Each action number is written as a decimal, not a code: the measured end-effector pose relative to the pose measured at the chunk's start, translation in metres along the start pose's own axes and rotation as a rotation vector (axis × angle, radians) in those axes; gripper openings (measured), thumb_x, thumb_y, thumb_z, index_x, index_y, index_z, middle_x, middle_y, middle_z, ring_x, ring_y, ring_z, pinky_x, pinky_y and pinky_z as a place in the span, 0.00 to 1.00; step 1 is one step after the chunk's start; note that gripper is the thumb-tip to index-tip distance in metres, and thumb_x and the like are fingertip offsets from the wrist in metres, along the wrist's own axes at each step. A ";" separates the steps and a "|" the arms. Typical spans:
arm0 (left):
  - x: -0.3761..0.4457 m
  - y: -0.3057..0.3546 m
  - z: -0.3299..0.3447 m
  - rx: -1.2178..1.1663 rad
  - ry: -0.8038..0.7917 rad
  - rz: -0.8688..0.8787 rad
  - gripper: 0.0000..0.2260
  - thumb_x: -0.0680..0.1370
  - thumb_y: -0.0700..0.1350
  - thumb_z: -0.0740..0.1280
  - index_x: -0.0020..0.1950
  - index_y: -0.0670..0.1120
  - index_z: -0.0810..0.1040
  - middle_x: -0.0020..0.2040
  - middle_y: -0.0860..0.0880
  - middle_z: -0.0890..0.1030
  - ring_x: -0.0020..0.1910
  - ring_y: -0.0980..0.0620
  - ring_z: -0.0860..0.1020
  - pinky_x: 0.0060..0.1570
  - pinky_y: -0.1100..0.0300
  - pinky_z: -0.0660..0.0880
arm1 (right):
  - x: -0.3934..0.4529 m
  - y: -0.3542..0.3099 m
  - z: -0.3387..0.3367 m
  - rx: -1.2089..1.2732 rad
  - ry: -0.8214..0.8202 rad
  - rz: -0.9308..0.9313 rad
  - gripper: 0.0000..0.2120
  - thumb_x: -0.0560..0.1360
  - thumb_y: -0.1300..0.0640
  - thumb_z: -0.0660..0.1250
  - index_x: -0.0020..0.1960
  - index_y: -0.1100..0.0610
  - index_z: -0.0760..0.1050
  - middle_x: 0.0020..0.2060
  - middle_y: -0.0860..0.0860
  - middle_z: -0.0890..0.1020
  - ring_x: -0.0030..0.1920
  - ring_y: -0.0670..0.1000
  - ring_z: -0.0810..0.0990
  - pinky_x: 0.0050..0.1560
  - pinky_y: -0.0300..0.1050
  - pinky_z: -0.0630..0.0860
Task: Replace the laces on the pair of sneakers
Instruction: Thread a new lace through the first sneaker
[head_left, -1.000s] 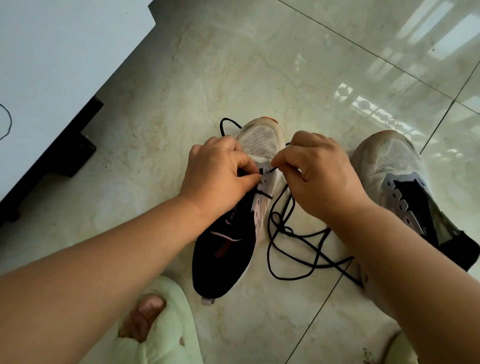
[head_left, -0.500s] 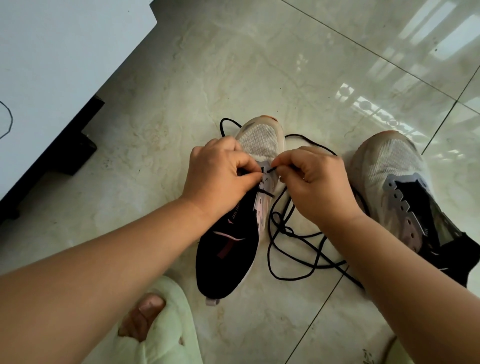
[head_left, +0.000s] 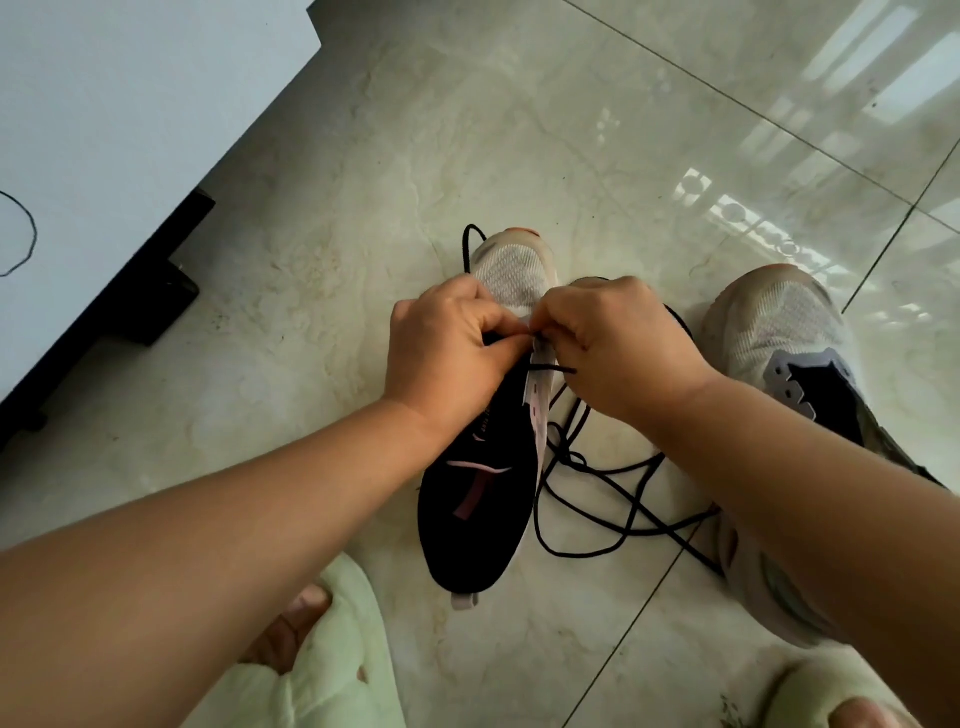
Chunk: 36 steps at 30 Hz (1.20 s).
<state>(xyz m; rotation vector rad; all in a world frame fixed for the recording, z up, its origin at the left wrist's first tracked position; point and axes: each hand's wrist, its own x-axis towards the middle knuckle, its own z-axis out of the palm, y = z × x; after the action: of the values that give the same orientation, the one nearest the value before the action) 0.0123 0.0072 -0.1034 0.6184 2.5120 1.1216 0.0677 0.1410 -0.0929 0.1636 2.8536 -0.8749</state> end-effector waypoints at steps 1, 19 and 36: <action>0.000 0.000 0.000 0.006 -0.003 0.003 0.04 0.69 0.44 0.75 0.42 0.47 0.85 0.38 0.50 0.77 0.40 0.48 0.78 0.50 0.43 0.73 | 0.002 0.001 -0.001 0.037 -0.002 0.025 0.09 0.74 0.62 0.62 0.50 0.60 0.81 0.43 0.57 0.81 0.44 0.58 0.78 0.44 0.53 0.75; -0.008 -0.010 0.011 0.199 0.053 0.052 0.03 0.69 0.46 0.74 0.41 0.49 0.84 0.41 0.53 0.78 0.48 0.52 0.76 0.49 0.59 0.57 | -0.007 0.011 0.010 0.349 0.114 0.094 0.07 0.71 0.68 0.68 0.45 0.61 0.83 0.40 0.55 0.82 0.42 0.53 0.80 0.45 0.47 0.75; 0.008 -0.005 0.002 0.496 -0.232 0.337 0.05 0.71 0.40 0.66 0.46 0.42 0.77 0.45 0.44 0.78 0.47 0.42 0.75 0.49 0.55 0.61 | -0.023 -0.015 0.034 0.750 0.225 0.589 0.11 0.66 0.48 0.71 0.45 0.48 0.73 0.38 0.46 0.80 0.37 0.44 0.78 0.37 0.43 0.75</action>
<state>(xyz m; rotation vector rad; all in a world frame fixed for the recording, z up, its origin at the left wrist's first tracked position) 0.0050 0.0098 -0.1097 1.2608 2.5388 0.4636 0.0918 0.1080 -0.1084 1.1621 2.2473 -1.7699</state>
